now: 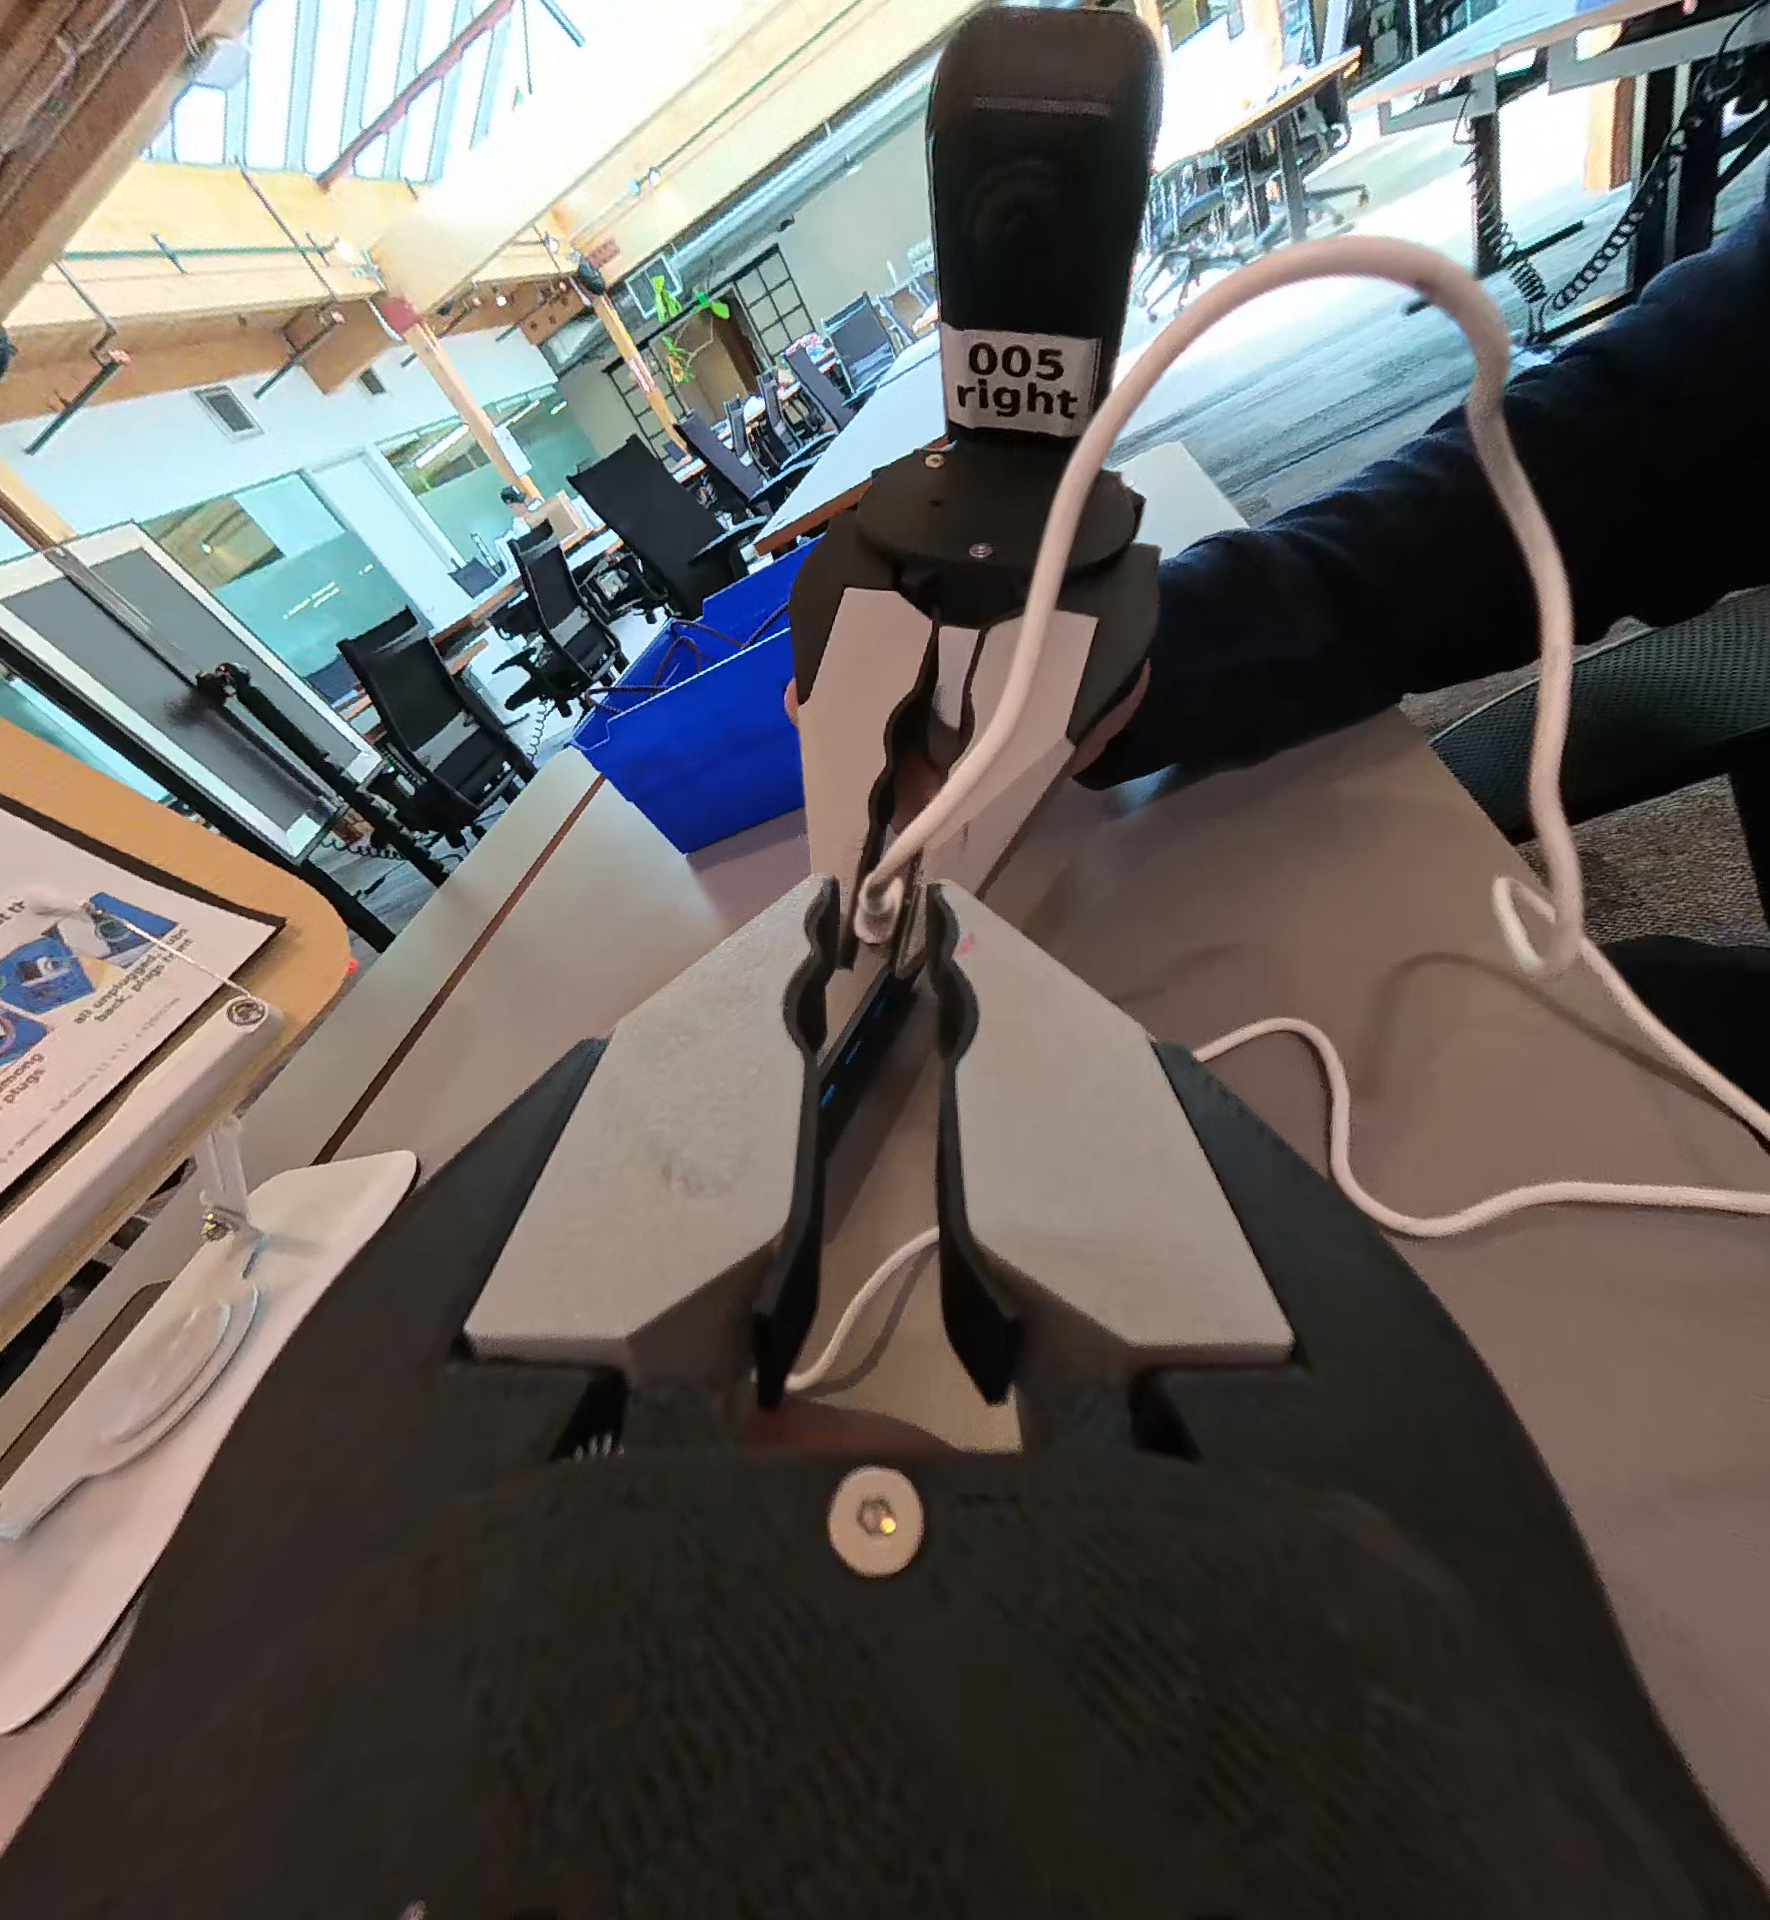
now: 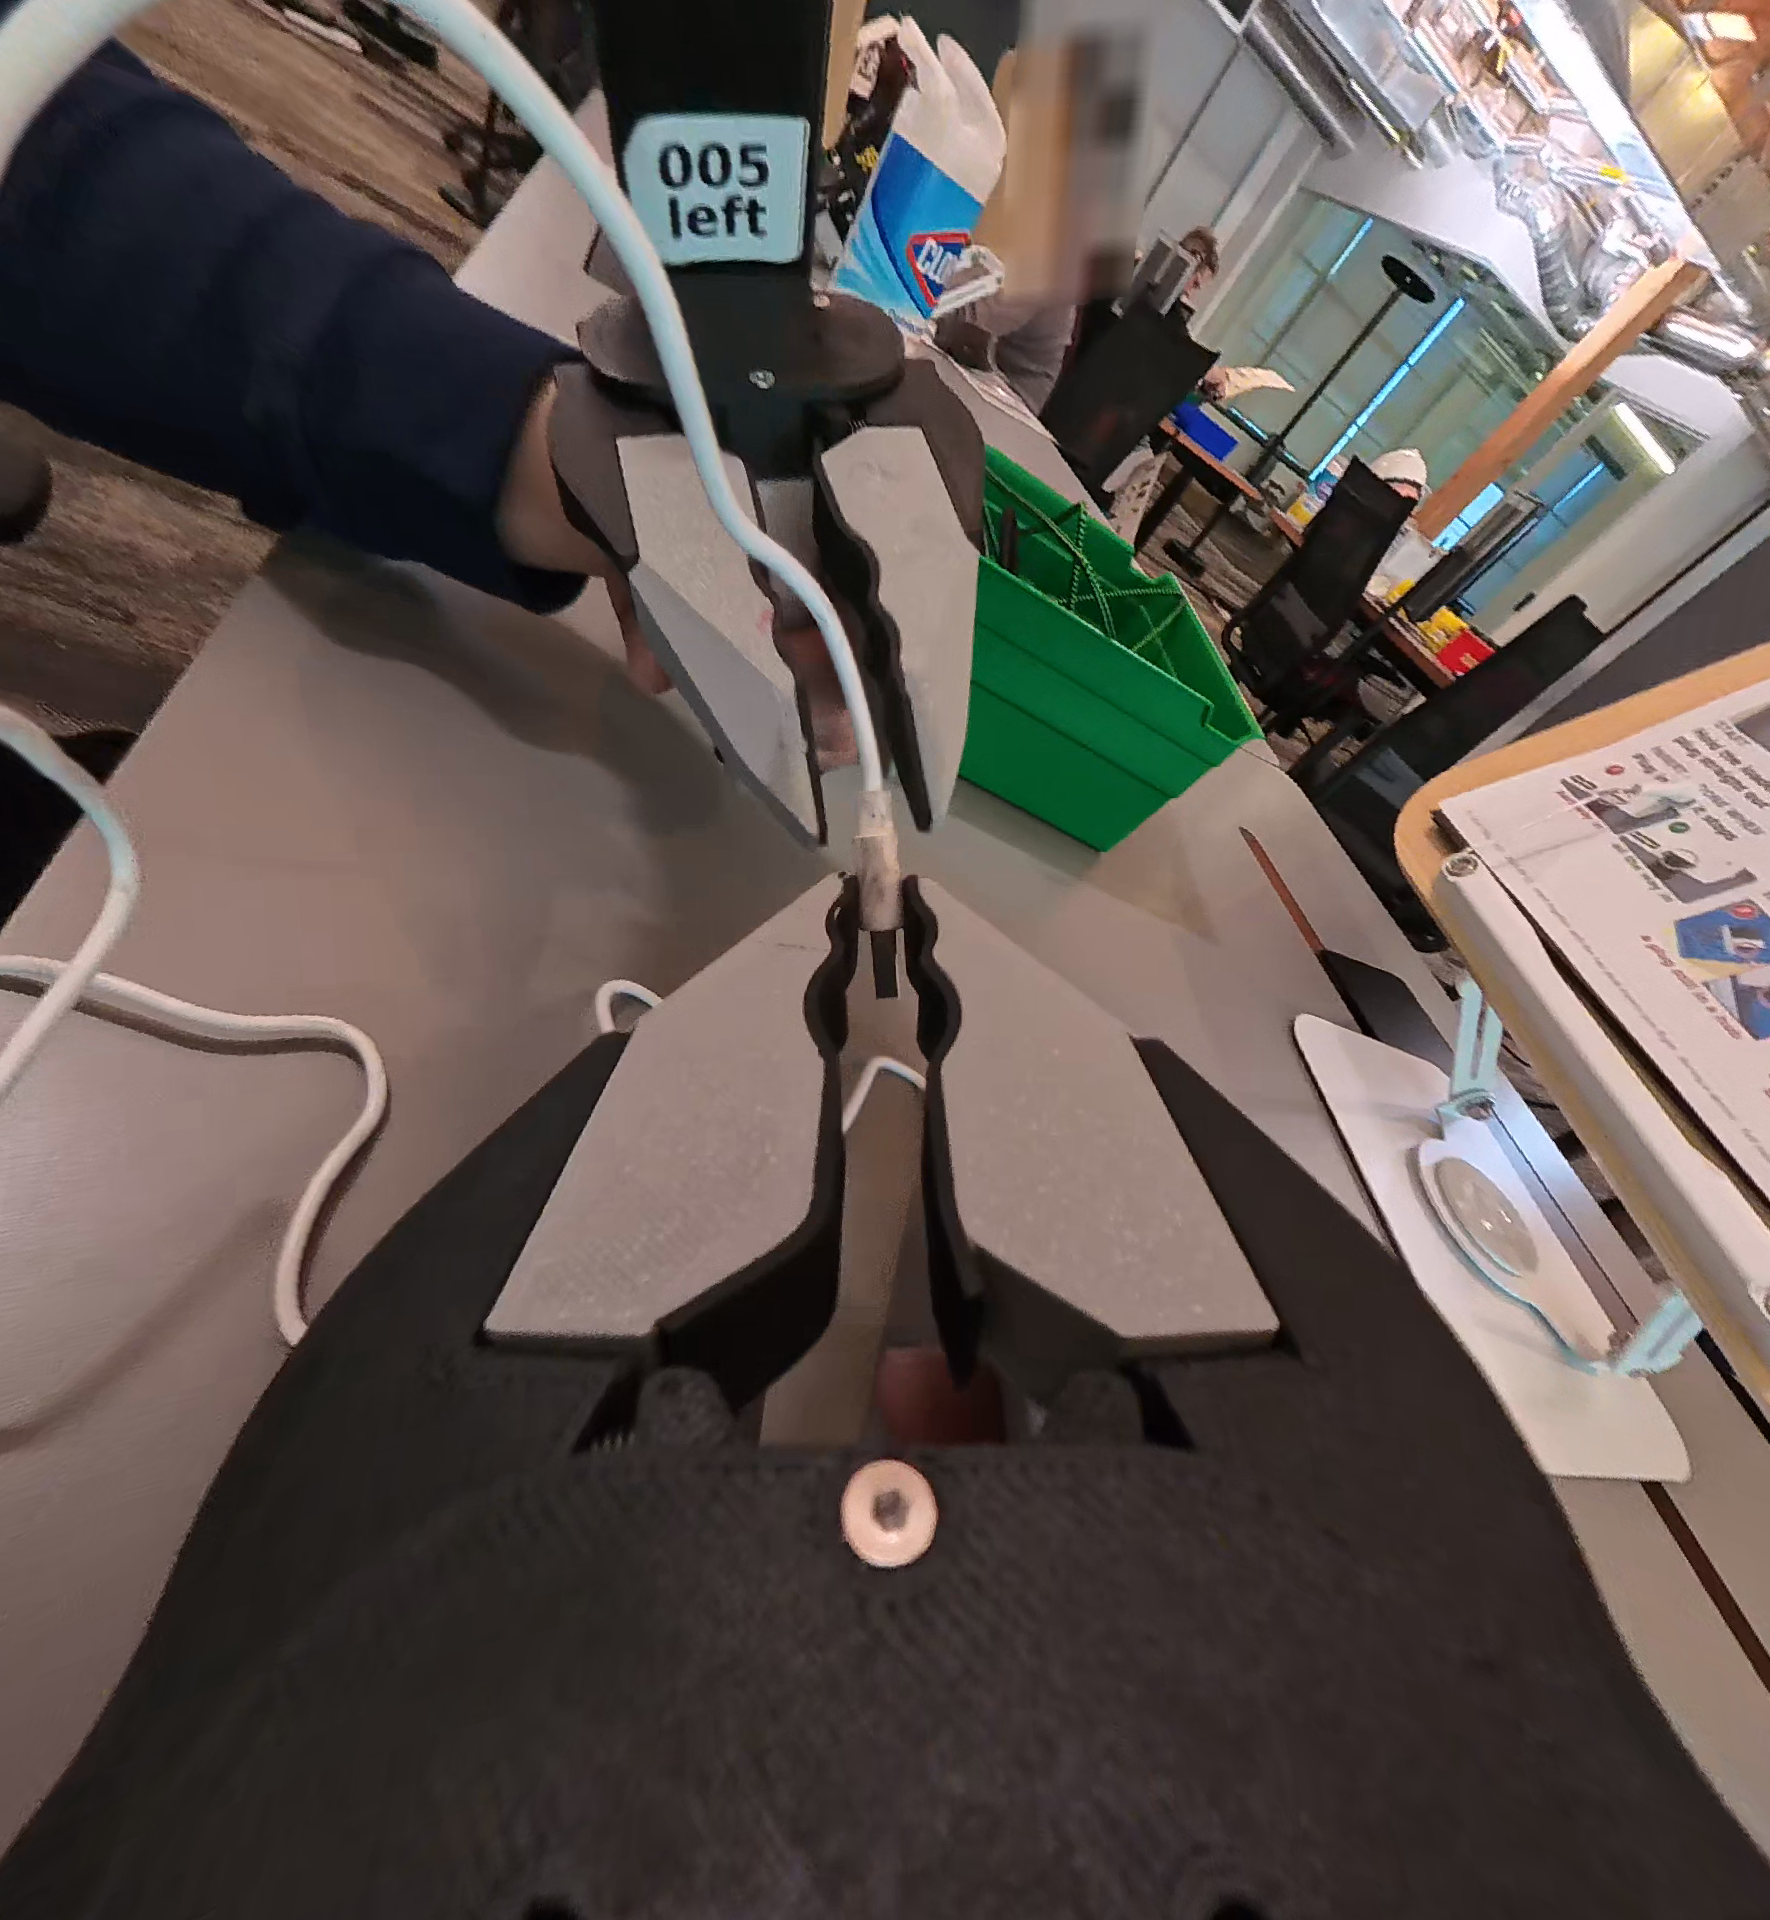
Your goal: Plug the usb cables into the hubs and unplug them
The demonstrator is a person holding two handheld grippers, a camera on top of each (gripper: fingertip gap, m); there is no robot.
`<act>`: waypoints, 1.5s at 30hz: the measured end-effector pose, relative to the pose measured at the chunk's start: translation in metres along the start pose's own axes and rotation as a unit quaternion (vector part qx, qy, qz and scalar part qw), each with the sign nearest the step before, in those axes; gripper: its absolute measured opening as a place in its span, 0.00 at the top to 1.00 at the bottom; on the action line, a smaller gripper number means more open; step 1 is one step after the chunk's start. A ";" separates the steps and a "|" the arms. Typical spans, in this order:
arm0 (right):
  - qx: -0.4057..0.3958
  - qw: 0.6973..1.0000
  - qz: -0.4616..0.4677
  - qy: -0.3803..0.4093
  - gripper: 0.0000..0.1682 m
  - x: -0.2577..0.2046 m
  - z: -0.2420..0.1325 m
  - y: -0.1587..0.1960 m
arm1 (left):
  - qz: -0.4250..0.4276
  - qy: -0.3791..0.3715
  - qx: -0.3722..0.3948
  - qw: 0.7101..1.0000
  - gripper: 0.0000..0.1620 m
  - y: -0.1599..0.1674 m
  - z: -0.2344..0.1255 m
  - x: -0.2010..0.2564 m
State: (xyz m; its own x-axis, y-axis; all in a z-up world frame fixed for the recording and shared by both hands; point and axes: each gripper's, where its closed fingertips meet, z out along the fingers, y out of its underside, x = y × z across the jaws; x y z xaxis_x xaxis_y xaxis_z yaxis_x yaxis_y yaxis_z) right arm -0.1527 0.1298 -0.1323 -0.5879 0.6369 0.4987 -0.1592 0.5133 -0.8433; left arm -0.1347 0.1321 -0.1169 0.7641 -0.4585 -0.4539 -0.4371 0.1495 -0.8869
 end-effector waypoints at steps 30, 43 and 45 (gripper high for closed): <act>0.038 0.999 0.016 -0.029 0.99 -0.007 -0.001 -0.011 | 0.005 0.002 0.045 0.999 0.95 -0.010 -0.006 0.004; 0.041 0.998 0.019 -0.053 0.99 -0.017 0.002 -0.012 | -0.001 0.026 0.051 0.998 0.97 -0.013 0.000 0.014; 0.041 0.997 0.022 -0.055 0.99 -0.017 0.002 -0.012 | -0.004 0.027 0.052 0.998 0.97 -0.013 0.000 0.014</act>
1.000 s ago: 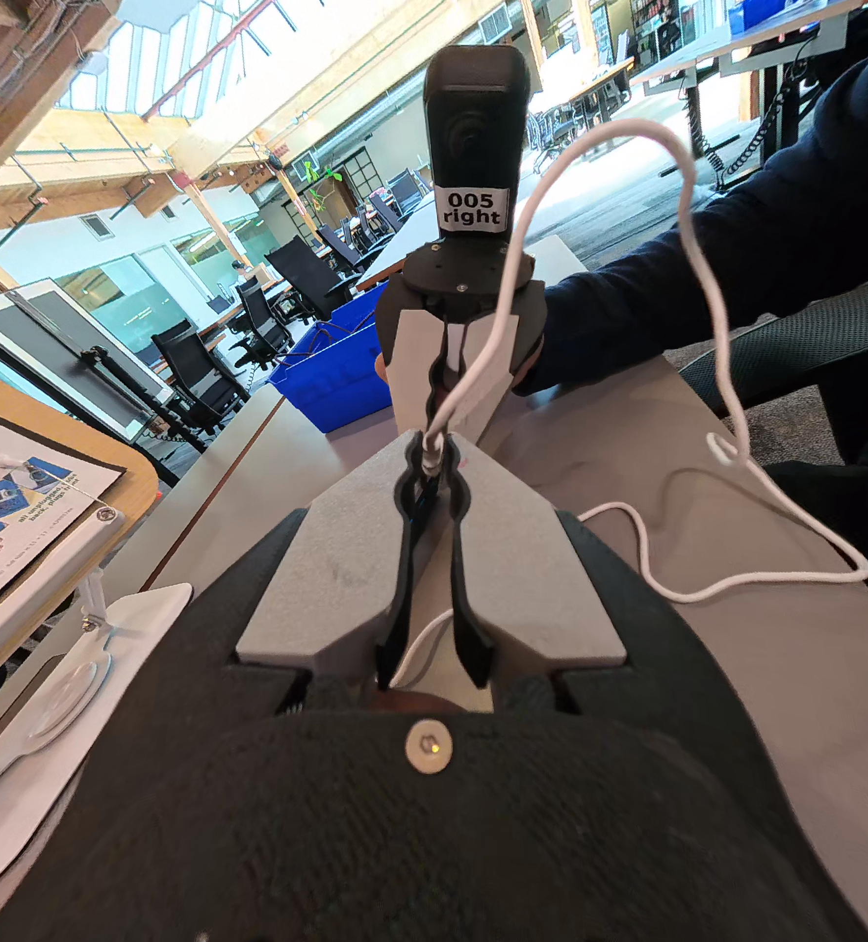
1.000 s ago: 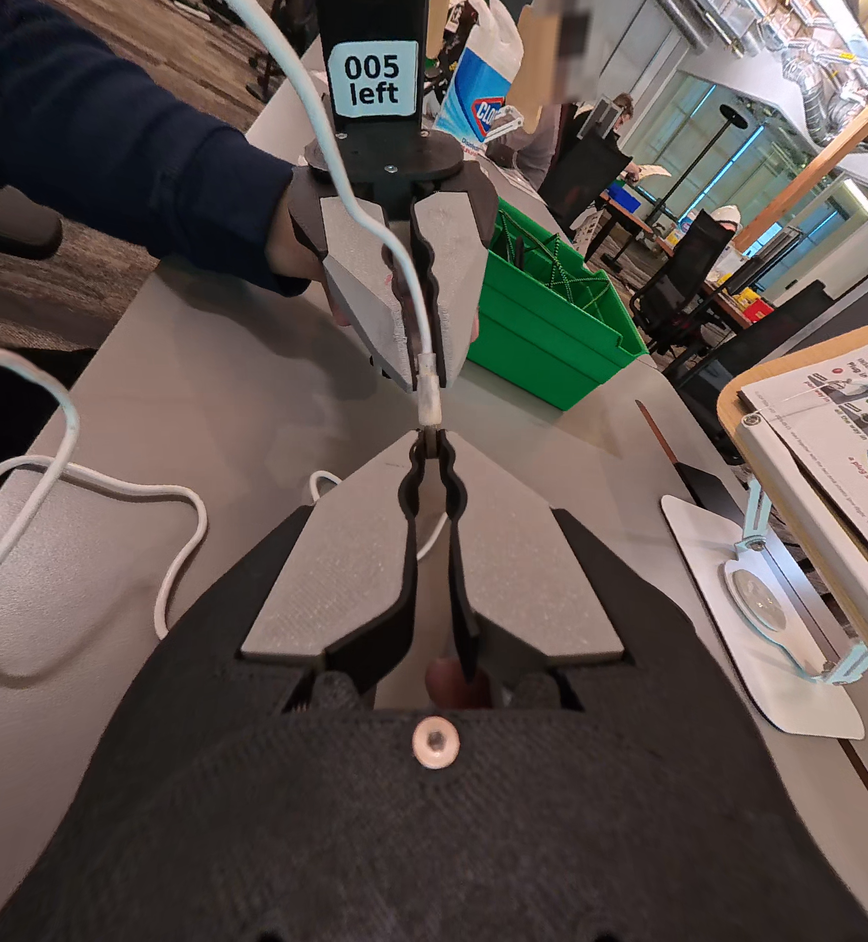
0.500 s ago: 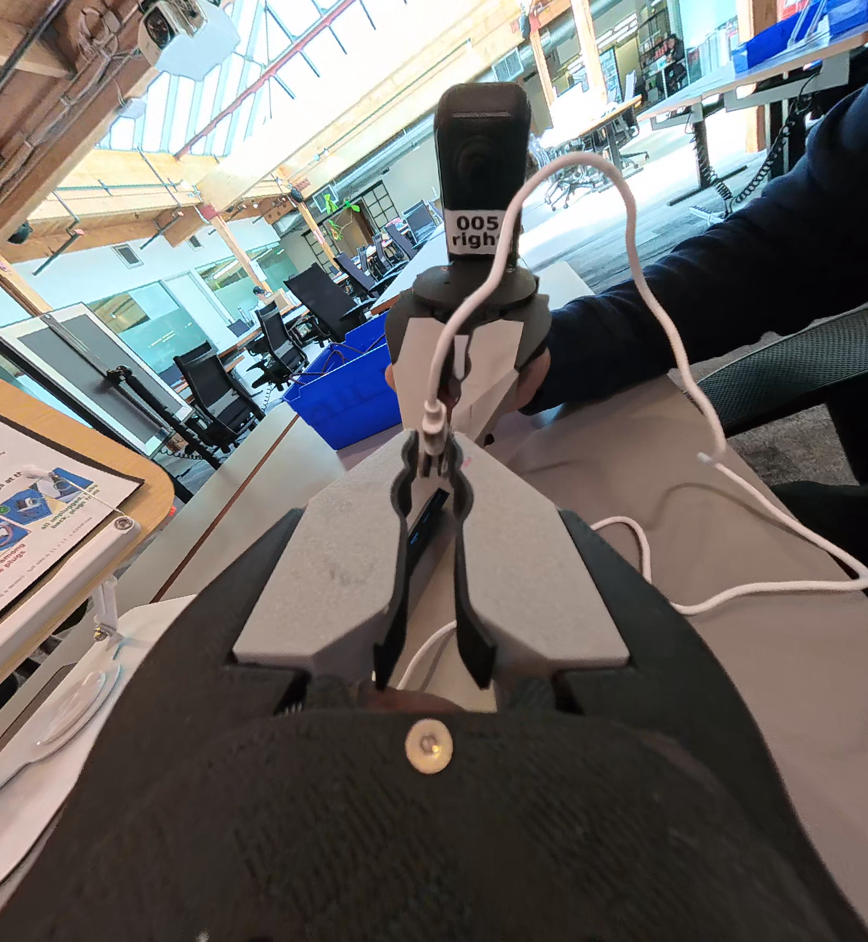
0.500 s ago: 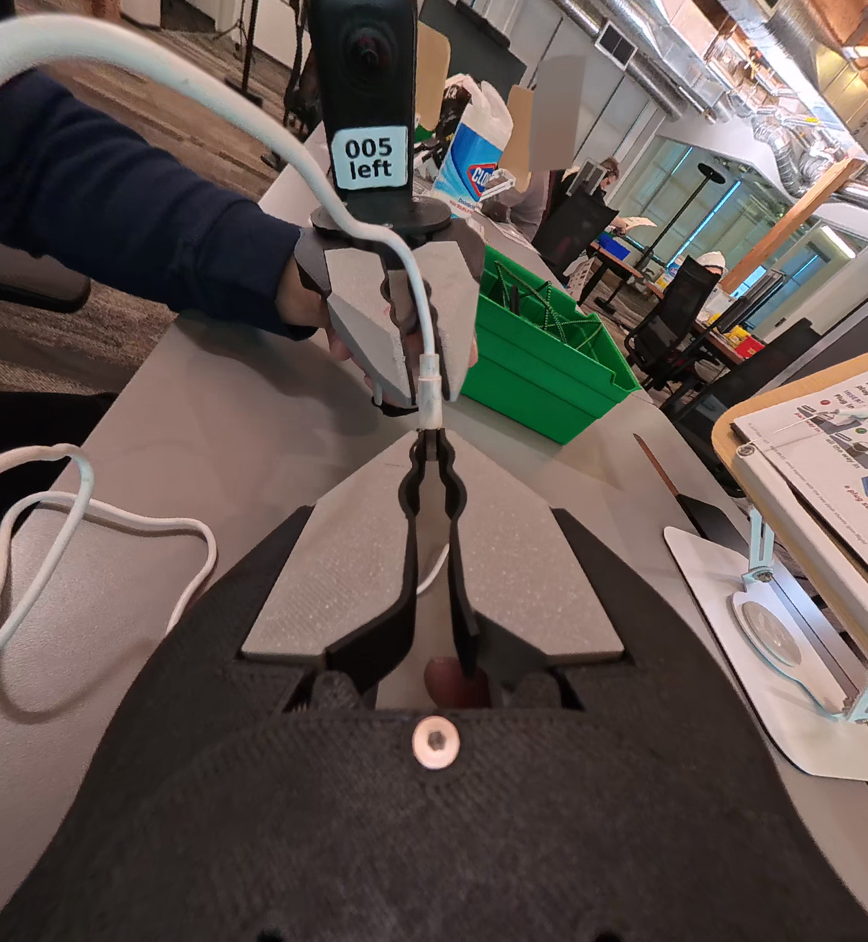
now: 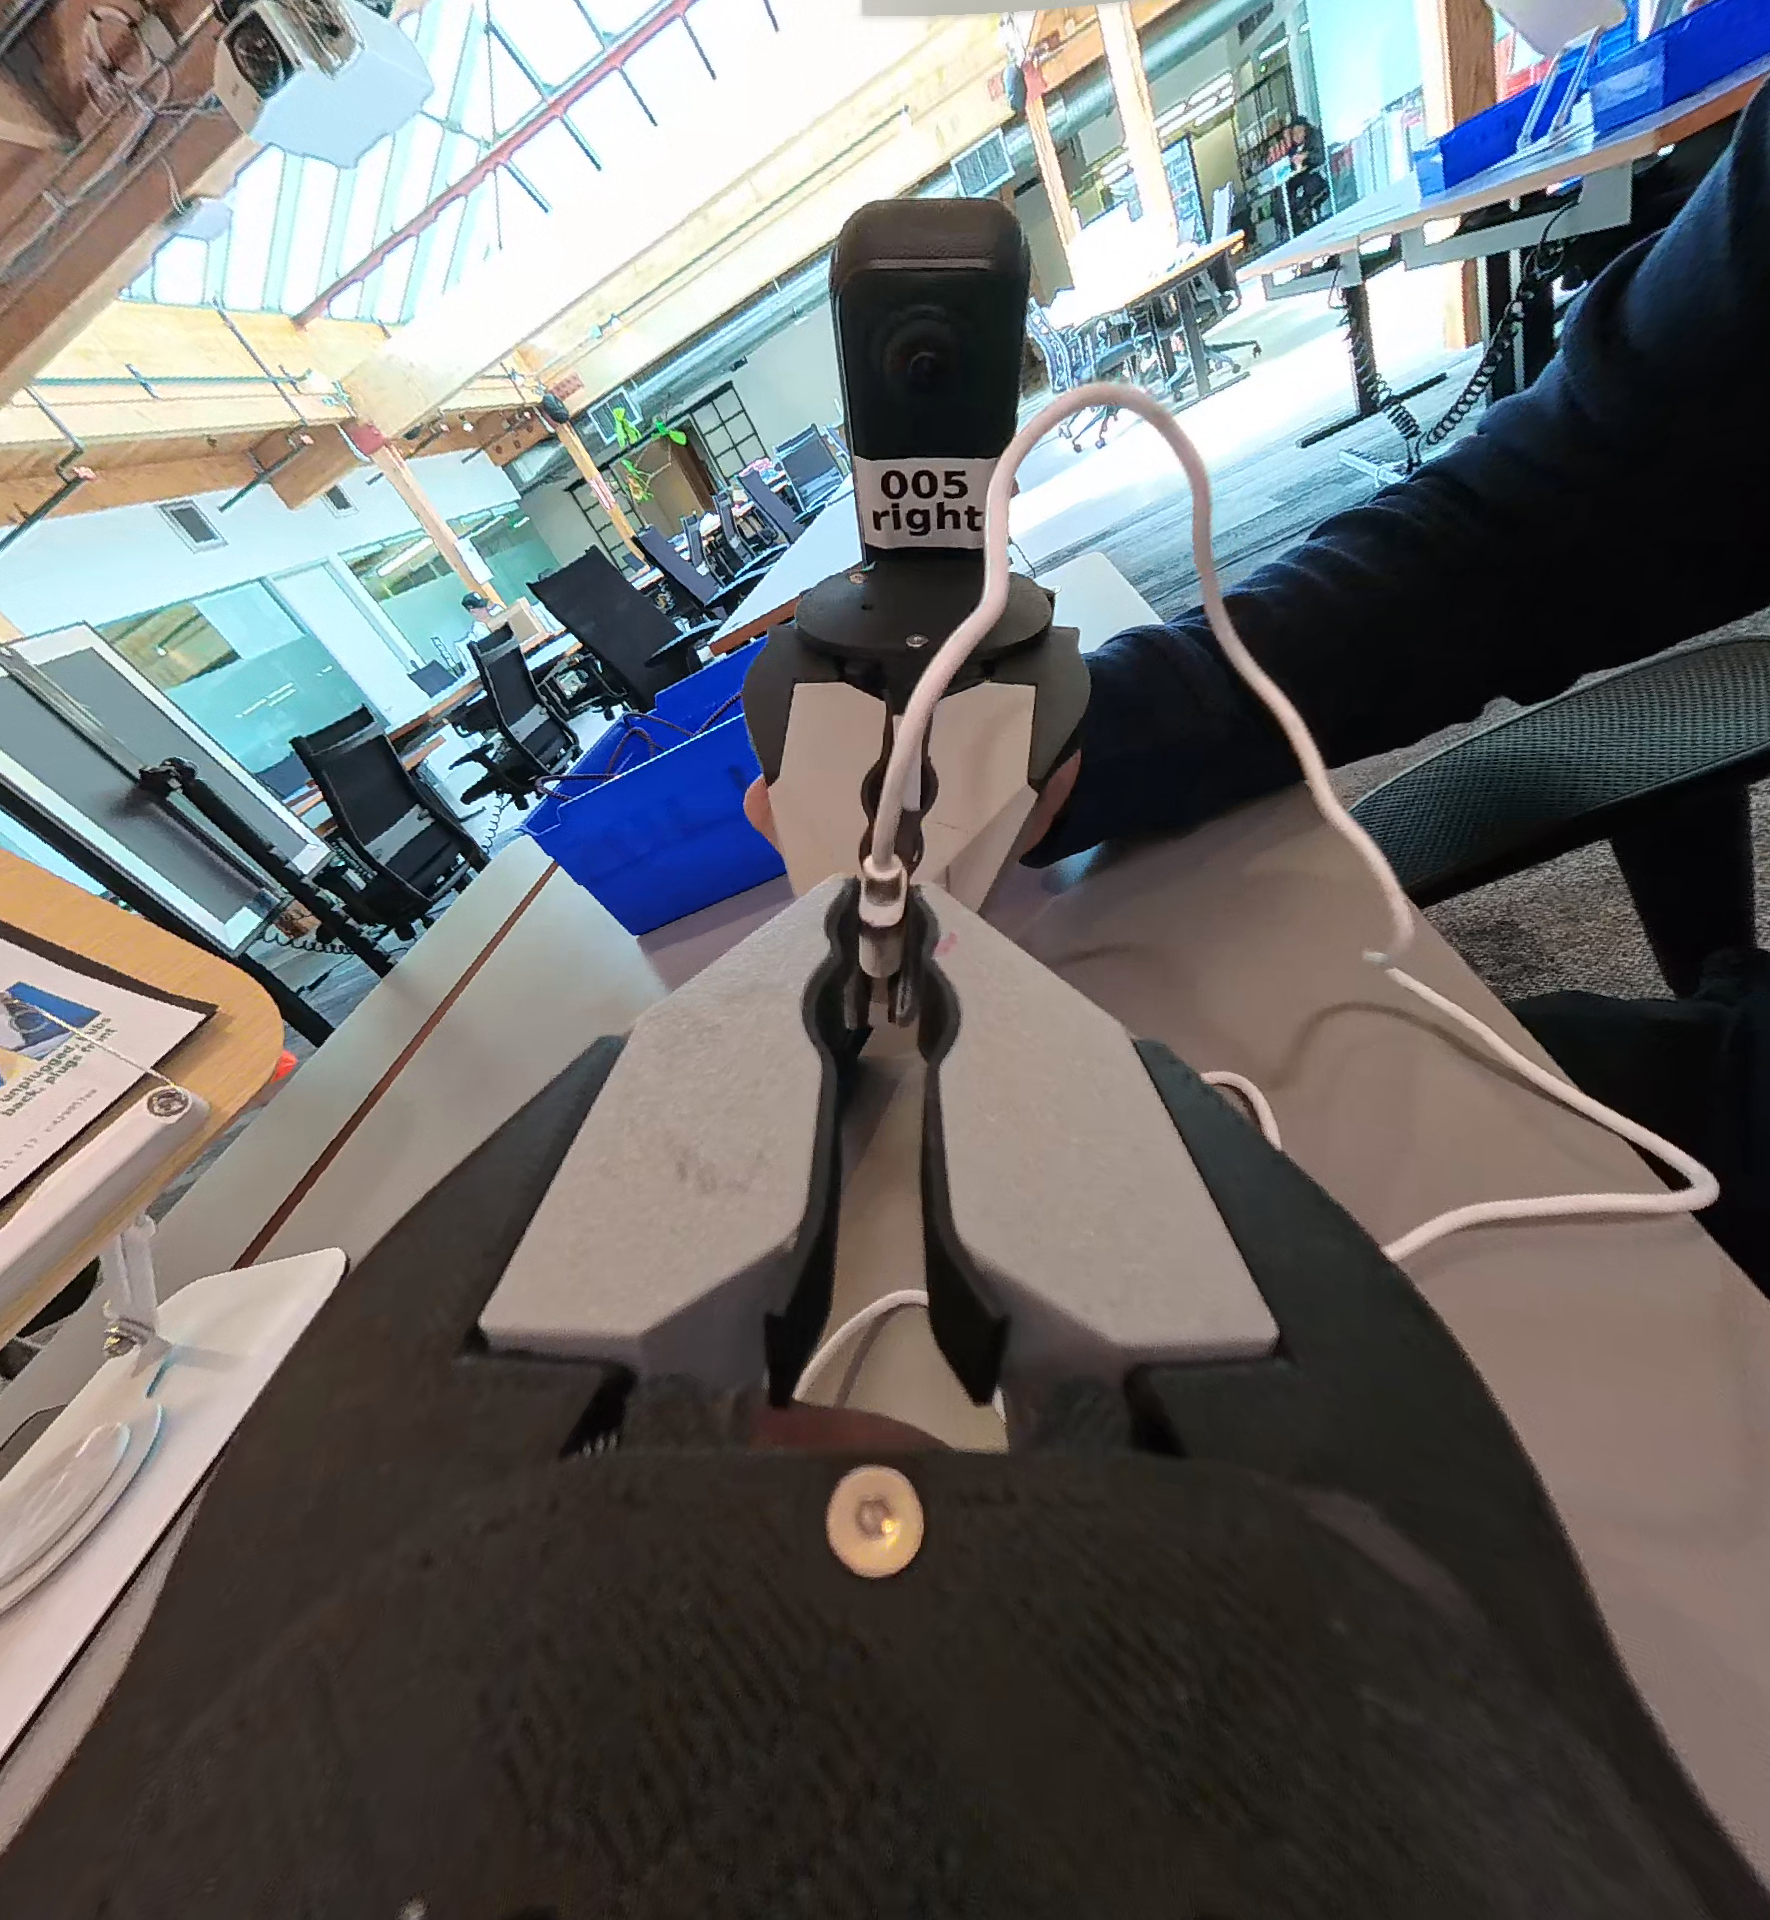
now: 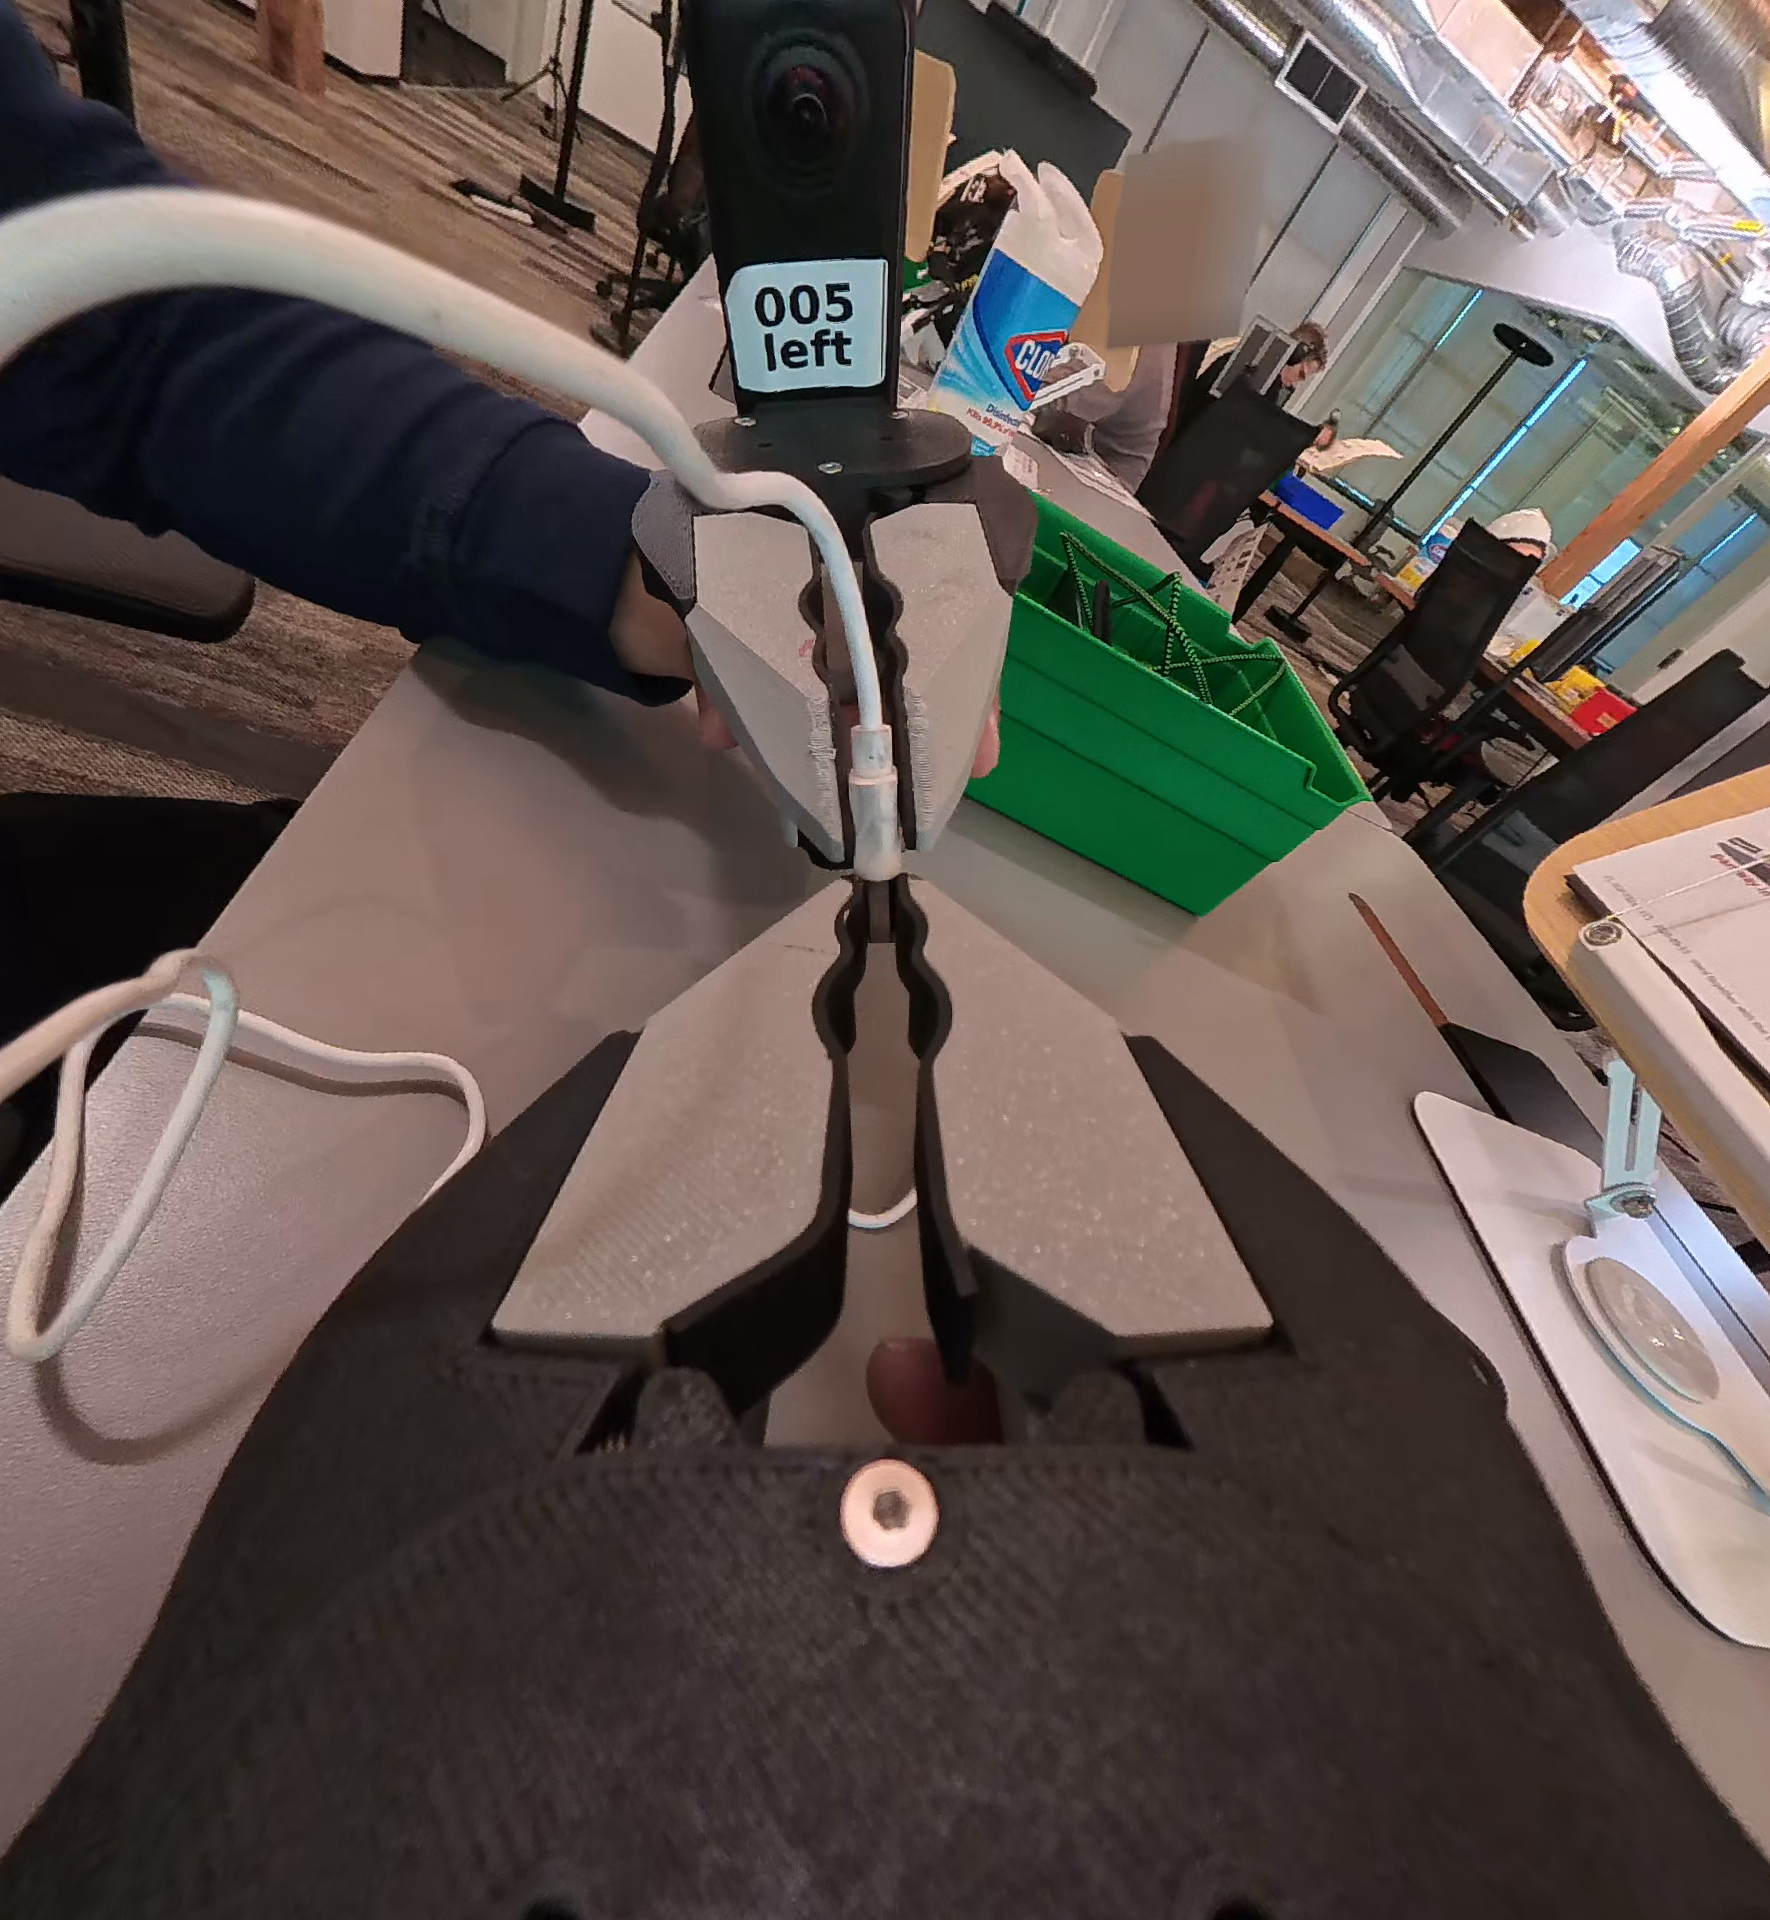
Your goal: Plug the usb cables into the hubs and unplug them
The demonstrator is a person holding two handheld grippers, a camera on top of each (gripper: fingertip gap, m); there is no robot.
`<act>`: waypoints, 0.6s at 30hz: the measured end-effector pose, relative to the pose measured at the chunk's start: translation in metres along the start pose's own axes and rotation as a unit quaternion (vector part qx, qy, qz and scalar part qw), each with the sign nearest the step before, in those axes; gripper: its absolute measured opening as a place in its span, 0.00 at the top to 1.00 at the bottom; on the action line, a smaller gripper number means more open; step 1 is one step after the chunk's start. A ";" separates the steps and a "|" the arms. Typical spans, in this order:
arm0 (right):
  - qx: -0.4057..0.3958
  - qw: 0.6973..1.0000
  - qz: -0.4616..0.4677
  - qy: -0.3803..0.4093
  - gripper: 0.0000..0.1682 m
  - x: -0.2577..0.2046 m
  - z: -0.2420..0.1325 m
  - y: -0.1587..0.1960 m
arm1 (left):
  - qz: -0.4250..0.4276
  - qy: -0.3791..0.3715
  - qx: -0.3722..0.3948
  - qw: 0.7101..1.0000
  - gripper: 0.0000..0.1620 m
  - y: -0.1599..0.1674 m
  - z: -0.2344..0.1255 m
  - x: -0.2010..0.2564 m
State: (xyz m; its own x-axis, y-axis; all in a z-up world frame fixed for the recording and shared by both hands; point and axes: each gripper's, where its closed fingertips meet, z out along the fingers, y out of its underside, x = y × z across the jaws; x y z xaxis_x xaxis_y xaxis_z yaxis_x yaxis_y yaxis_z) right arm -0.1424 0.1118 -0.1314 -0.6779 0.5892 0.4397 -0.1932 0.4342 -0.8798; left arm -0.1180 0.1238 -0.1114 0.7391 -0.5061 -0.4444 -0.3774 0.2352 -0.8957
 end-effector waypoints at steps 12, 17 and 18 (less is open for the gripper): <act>-0.006 1.000 0.021 -0.013 0.99 -0.003 0.004 0.005 | 0.004 0.005 -0.010 1.000 0.97 0.003 0.002 0.002; -0.016 1.000 0.014 -0.011 0.99 -0.003 0.006 0.008 | 0.002 0.009 -0.013 1.000 0.97 0.006 0.001 0.002; -0.018 1.000 0.012 -0.010 0.99 -0.003 0.006 0.009 | 0.004 0.009 -0.015 1.000 0.97 0.007 0.000 0.001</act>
